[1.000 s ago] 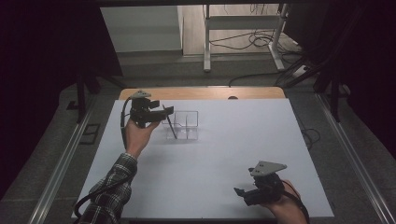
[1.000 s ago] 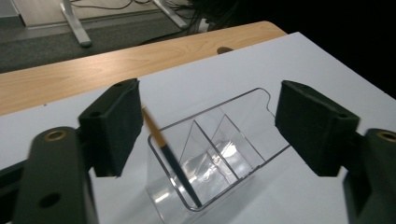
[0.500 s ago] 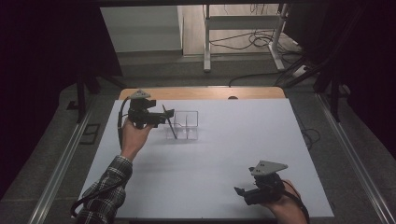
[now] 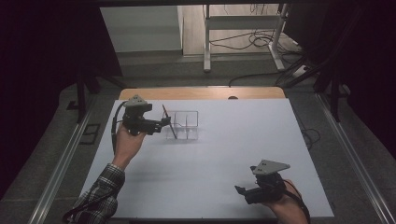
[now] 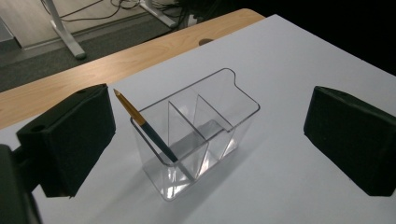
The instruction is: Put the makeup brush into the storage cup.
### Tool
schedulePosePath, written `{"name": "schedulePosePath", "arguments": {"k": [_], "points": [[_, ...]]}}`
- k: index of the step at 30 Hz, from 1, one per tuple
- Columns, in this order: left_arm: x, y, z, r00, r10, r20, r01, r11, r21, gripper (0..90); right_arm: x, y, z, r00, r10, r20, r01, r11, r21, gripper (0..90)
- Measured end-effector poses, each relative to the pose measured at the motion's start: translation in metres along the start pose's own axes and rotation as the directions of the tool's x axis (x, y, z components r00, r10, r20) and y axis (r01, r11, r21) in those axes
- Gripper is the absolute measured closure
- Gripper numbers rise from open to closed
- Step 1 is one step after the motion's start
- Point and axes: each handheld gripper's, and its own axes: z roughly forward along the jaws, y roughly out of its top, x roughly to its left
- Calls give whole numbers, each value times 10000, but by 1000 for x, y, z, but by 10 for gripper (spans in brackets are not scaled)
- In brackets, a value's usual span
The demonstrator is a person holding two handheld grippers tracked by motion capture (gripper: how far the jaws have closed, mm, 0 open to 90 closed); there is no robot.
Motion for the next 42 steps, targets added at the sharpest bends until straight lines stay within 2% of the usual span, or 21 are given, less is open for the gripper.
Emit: {"name": "schedulePosePath", "arguments": {"k": [9, 21, 29, 42], "points": [[-9, -10, -15, 9998, 188, 109, -187, 9998, -82, 15, -1, 0, -2, 9999, 75, 123, -73, 9999, -139, 107], [-21, -26, -25, 9990, 373, 239, -373, 9993, -15, 12, -4, -1, -5, 9996, 148, 223, -142, 9995, -273, 93], [-28, -38, -30, 9981, 314, 528, -310, 9995, -83, 10, -5, -2, -7, 9994, 186, 300, -175, 9992, -361, 87], [-38, -59, -41, 9979, 362, 539, -368, 9993, 104, 11, -7, -4, -10, 9989, 242, 395, -226, 9989, -400, 79]]}}
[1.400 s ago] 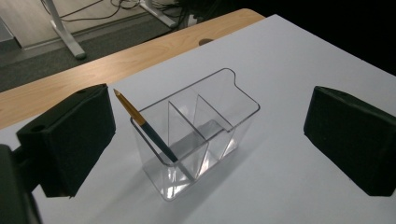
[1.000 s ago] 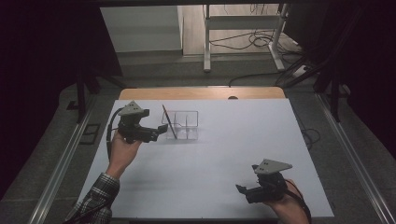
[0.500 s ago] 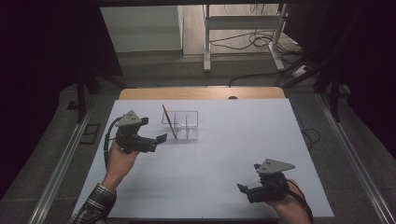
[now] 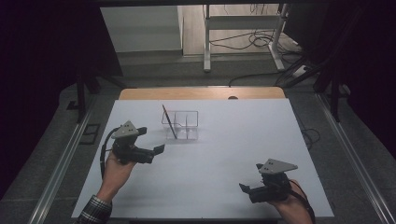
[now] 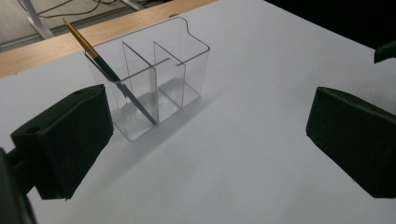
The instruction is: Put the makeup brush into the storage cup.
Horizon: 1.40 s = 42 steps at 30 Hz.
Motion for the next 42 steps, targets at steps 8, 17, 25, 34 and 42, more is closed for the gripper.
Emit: {"name": "schedulePosePath", "arguments": {"k": [8, 17, 25, 34, 42], "points": [[-9, -11, -8, 9999, 151, -84, -150, 9998, 129, 12, -1, -1, -1, 10000, 10, 24, -10, 10000, -39, 77], [-15, -23, -16, 10000, 3, 63, -3, 10000, 15, 13, -2, -2, -2, 9999, -115, 51, 115, 9999, -49, 77], [-22, -38, -25, 9997, 169, -164, -164, 9994, 293, 13, -2, -3, -2, 9999, -103, 61, 103, 9999, -22, 77], [-29, -55, -36, 9991, 204, -378, -183, 9983, 553, 13, -3, -4, -2, 10000, -43, 79, 43, 10000, -14, 77], [-33, -73, -42, 9983, 110, -580, -55, 9956, 934, 14, -3, -4, -2, 10000, -13, 60, 13, 10000, 34, 76]]}}
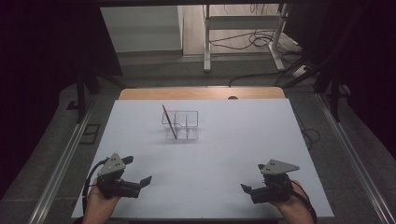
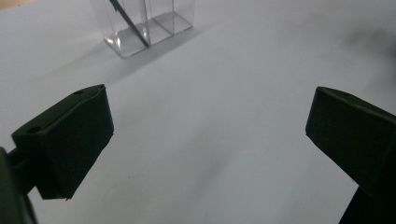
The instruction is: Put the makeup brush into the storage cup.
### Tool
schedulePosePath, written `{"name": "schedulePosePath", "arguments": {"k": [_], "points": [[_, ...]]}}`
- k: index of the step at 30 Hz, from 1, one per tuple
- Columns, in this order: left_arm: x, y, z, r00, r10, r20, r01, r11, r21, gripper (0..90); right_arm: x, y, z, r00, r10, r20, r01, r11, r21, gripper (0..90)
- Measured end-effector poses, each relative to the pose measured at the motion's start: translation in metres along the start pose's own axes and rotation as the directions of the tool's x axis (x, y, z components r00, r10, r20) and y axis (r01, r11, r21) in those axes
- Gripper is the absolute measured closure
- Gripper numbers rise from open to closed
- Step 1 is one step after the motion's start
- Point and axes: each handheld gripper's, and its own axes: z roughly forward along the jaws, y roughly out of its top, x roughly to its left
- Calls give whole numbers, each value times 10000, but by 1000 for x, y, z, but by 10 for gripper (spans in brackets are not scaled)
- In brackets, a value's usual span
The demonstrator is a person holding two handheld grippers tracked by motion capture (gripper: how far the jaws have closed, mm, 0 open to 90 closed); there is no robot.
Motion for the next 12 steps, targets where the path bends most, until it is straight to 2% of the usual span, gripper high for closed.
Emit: {"name": "schedulePosePath", "arguments": {"k": [8, 12], "points": [[-4, -16, 4, 9993, 221, -310, -194, 9964, 828, 13, 0, 0, 1, 10000, 27, -9, -27, 10000, 27, 76], [-3, -15, 3, 9994, 146, -300, -125, 9974, 703, 12, 0, -1, 2, 10000, -3, 23, 3, 9999, 102, 74]]}}
